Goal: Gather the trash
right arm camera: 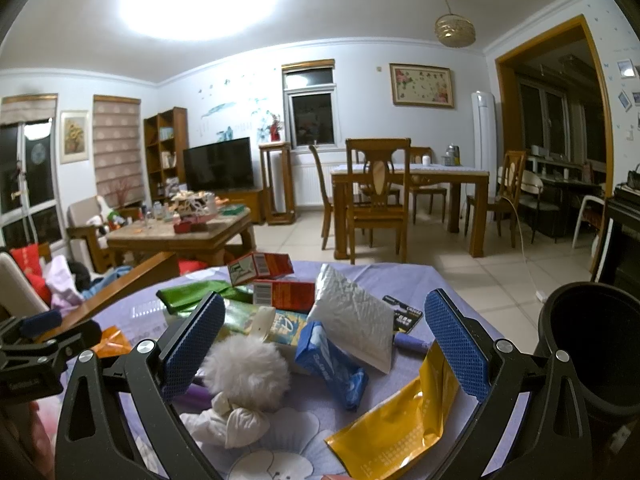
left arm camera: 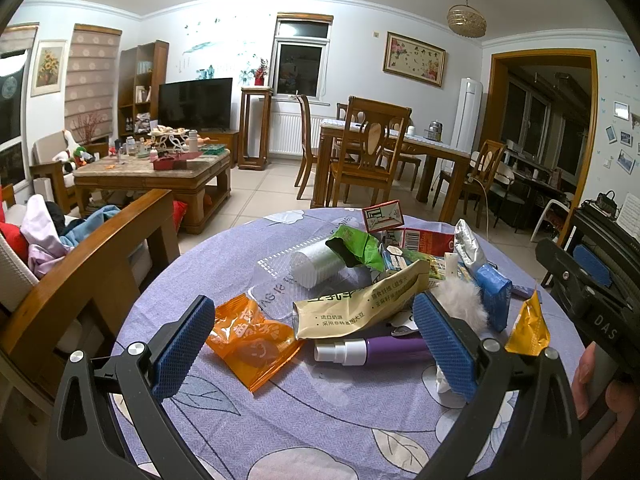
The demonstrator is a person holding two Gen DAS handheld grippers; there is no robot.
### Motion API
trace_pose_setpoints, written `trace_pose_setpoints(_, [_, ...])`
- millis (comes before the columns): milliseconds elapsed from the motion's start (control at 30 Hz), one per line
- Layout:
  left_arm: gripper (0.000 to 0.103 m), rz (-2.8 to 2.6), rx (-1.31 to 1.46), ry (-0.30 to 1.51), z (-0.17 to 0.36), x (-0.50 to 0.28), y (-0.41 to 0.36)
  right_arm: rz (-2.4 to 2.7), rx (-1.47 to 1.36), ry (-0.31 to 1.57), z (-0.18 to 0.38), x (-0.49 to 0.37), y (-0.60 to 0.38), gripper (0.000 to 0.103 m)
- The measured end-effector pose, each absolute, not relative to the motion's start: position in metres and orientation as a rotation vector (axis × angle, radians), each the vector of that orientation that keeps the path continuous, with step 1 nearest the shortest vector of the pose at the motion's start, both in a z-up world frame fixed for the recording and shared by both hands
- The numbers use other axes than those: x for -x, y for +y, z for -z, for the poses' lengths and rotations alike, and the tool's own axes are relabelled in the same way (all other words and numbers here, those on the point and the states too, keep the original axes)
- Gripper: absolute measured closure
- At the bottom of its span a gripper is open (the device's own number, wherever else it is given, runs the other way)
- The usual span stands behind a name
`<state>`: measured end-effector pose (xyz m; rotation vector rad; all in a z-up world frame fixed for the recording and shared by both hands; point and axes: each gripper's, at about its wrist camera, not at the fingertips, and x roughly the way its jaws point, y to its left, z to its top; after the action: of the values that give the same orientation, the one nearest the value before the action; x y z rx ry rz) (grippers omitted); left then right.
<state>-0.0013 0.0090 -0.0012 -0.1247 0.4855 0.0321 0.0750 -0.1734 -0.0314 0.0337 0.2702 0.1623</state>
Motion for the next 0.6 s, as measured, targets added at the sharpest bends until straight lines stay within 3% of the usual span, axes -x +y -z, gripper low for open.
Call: trace_pose_setpoints(600, [0.005,-0.032,0.124,0.485,0.0017,0.0012,0.0084,-0.163,-0.034,0.271,0.0318,-0.0752,-0.1741,0.004])
